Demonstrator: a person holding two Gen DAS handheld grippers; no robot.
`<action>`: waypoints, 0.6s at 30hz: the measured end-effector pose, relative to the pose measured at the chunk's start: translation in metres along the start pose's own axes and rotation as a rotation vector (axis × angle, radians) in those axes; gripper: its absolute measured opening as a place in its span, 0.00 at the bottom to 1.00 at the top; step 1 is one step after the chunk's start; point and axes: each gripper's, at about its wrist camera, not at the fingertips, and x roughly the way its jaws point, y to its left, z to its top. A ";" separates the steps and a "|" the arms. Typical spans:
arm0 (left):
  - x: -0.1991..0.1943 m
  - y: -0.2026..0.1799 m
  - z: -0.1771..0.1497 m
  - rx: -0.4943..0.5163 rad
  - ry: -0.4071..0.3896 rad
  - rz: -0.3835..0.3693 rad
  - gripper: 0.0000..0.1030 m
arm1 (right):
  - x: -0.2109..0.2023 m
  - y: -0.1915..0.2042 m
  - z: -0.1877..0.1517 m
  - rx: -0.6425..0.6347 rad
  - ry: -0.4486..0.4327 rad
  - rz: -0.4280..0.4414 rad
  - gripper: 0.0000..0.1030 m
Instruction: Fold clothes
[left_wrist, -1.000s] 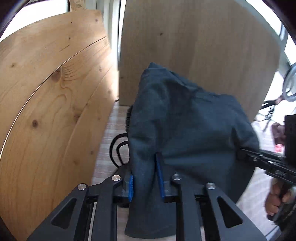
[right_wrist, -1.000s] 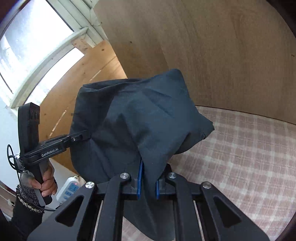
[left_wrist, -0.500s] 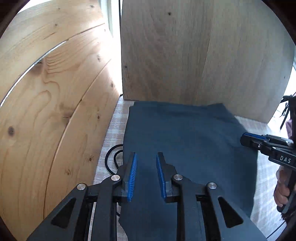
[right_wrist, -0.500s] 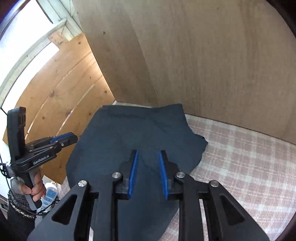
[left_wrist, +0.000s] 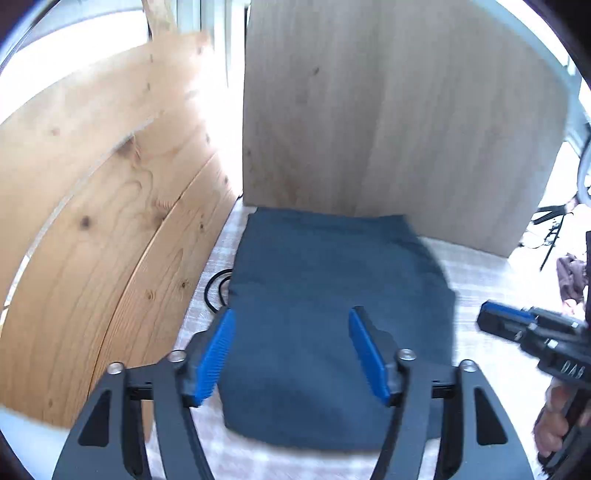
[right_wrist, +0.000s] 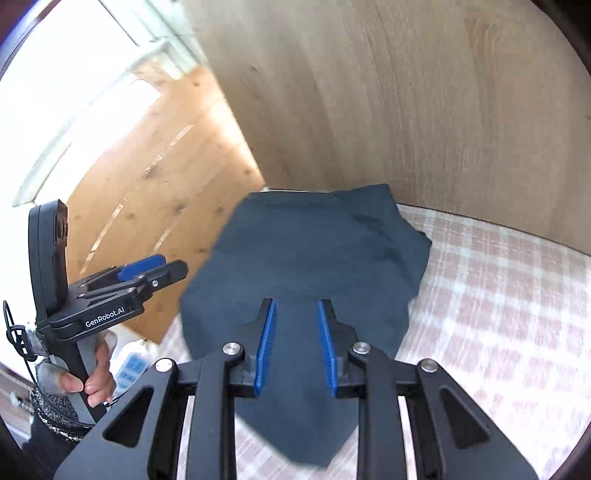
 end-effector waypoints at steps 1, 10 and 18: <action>-0.017 -0.008 -0.005 -0.006 -0.022 -0.005 0.66 | -0.012 0.005 -0.009 -0.008 -0.008 0.004 0.25; -0.107 -0.057 -0.047 -0.009 -0.085 0.116 0.77 | -0.117 0.031 -0.082 -0.067 -0.111 -0.075 0.37; -0.133 -0.071 -0.086 -0.055 -0.062 0.157 0.77 | -0.162 0.028 -0.121 -0.067 -0.157 -0.137 0.42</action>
